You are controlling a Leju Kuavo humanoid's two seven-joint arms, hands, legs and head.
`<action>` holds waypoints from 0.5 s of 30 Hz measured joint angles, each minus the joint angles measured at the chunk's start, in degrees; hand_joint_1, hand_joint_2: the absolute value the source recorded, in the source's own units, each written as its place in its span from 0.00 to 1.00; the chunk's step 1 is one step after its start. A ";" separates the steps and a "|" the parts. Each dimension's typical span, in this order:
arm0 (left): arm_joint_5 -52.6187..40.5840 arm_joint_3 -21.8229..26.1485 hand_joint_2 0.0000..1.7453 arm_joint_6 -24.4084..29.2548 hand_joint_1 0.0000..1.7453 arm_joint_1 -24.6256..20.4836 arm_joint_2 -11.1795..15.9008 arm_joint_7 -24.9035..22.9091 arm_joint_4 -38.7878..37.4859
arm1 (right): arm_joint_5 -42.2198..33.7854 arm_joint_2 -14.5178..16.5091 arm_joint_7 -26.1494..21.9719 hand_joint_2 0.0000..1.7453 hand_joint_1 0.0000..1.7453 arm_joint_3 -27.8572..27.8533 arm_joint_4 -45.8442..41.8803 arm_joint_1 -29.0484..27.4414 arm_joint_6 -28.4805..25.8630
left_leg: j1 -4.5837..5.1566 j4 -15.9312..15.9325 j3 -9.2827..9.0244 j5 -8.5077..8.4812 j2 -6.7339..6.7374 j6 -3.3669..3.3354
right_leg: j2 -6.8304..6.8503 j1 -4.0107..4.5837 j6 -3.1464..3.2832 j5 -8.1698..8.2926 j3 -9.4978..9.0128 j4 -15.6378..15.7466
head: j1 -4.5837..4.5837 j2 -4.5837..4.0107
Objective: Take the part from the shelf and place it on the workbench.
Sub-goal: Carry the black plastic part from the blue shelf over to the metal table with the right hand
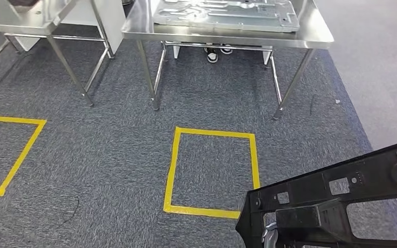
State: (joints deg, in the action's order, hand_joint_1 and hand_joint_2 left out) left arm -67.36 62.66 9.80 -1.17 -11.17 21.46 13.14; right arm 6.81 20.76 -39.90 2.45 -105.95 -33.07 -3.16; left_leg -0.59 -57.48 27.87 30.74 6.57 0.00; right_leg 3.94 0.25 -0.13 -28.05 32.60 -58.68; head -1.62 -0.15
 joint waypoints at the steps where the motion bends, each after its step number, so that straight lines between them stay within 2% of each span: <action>1: -0.02 0.00 0.00 0.04 0.00 -0.12 0.01 0.00 0.00 | -0.01 0.01 -0.01 1.00 1.00 0.01 -0.05 -0.10 -0.01 | 0.02 0.11 -0.26 0.16 0.54 0.32 | -0.74 -0.13 0.33 0.08 -0.05 0.19 | -0.01 0.00; 2: -0.02 0.00 0.00 0.11 0.00 -0.23 0.01 0.00 0.00 | -0.04 0.01 -0.02 1.00 1.00 0.01 -0.11 -0.23 -0.01 | -0.02 -0.16 -0.46 0.60 0.12 0.66 | -1.40 -0.30 0.63 0.21 -0.20 0.49 | -0.01 0.00; 3: -0.03 0.01 0.00 0.18 0.00 -0.29 0.02 0.01 0.00 | -0.07 0.02 -0.02 1.00 1.00 0.01 -0.17 -0.31 -0.01 | -0.07 -1.19 -0.25 1.48 -1.01 0.95 | -2.07 -0.50 1.01 0.37 -0.37 0.80 | -0.02 0.00; 4: -0.03 0.01 0.00 0.23 0.00 -0.29 0.02 0.01 0.00 | -0.09 0.02 -0.03 1.00 1.00 0.02 -0.22 -0.36 -0.01 | -0.16 -3.49 0.68 2.98 -2.61 1.18 | -2.76 -0.71 1.36 0.54 -0.53 1.08 | -0.03 0.00; 5: -0.03 0.02 0.00 0.29 0.00 -0.23 0.03 0.00 0.00 | -0.12 0.02 -0.03 1.00 1.00 0.02 -0.25 -0.39 0.00 | -0.26 -6.85 2.15 4.77 -4.45 1.28 | -3.40 -0.71 1.57 0.57 -0.56 1.15 | -0.03 0.00; 6: -0.03 0.03 0.00 0.32 0.00 -0.15 0.02 -0.02 0.00 | -0.12 0.02 -0.03 1.00 1.00 0.03 -0.25 -0.40 0.00 | -0.29 -10.73 4.08 6.47 -5.48 1.33 | -4.12 -0.69 1.74 0.57 -0.55 1.13 | -0.03 0.00; 7: -0.03 0.04 0.00 0.36 0.00 -0.03 0.02 -0.05 0.00 | -0.13 0.02 -0.03 1.00 1.00 0.04 -0.25 -0.45 0.00 | -0.29 -14.04 5.85 7.47 -5.93 1.37 | -4.99 -0.63 1.79 0.55 -0.55 1.08 | -0.03 0.00; 8: -0.04 0.04 0.00 0.40 0.00 0.06 0.02 -0.09 0.00 | -0.13 0.02 -0.02 1.00 1.00 0.04 -0.25 -0.54 0.00 | -0.29 -15.61 6.89 7.32 -6.08 1.38 | -5.86 -0.59 1.83 0.51 -0.59 1.00 | -0.02 0.00; 9: -0.04 0.05 0.00 0.45 0.00 0.12 0.02 -0.11 0.00 | -0.14 0.02 -0.02 1.00 1.00 0.04 -0.25 -0.62 0.01 | -0.29 -15.05 7.01 6.02 -6.16 1.33 | -6.78 -0.56 1.81 0.46 -0.65 0.88 | -0.02 0.00; 10: -0.05 0.05 0.00 0.48 0.00 0.14 0.02 -0.13 0.00 | -0.15 0.02 -0.02 1.00 1.00 0.04 -0.25 -0.69 0.01 | -0.30 -12.33 6.15 3.78 -6.43 1.20 | -7.67 -0.56 1.75 0.37 -0.72 0.72 | -0.02 0.00; 11: -0.05 0.07 0.00 0.51 0.00 0.12 0.04 -0.13 0.00 | -0.16 0.02 -0.02 1.00 1.00 0.04 -0.25 -0.74 0.01 | -0.33 -8.53 4.80 1.49 -7.29 0.98 | -8.48 -0.59 1.63 0.25 -0.75 0.50 | -0.02 0.00; 12: -0.08 0.08 0.00 0.52 0.00 0.10 0.07 -0.14 0.00 | -0.17 0.02 -0.02 1.00 1.00 0.04 -0.25 -0.77 0.01 | -0.40 -5.11 3.55 -0.10 -8.81 0.71 | -9.23 -0.57 1.44 0.13 -0.65 0.23 | -0.02 0.00; 13: -0.12 0.08 0.00 0.54 0.00 0.10 0.09 -0.15 0.00 | -0.19 0.02 -0.02 1.00 1.00 0.04 -0.25 -0.77 0.01 | -0.46 -2.70 2.69 -0.97 -10.16 0.46 | -9.88 -0.58 1.19 0.04 -0.47 -0.04 | -0.03 0.00; 14: -0.16 0.09 0.00 0.56 0.00 0.06 0.12 -0.17 0.00 | -0.20 0.02 -0.02 1.00 1.00 0.05 -0.25 -0.82 0.01 | -0.43 -1.61 2.35 -1.08 -11.15 0.21 | -10.50 -0.65 0.85 0.02 -0.23 -0.19 | -0.03 0.00; 15: -0.20 0.09 0.00 0.57 0.00 0.00 0.13 -0.19 0.00 | -0.21 0.02 -0.01 1.00 1.00 0.05 -0.25 -0.90 0.02 | -0.34 -1.45 2.29 -0.92 -11.42 -0.03 | -11.09 -0.76 0.47 0.10 0.00 -0.22 | -0.03 0.00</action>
State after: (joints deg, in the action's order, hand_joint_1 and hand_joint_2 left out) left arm -67.55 62.76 10.38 -1.17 -11.04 21.28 13.14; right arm 6.60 20.79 -39.91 2.50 -106.20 -33.97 -3.14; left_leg -0.93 -58.92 30.16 29.81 -4.86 -0.03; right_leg -7.16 -0.51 0.35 -27.96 32.59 -58.91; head -1.64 -0.15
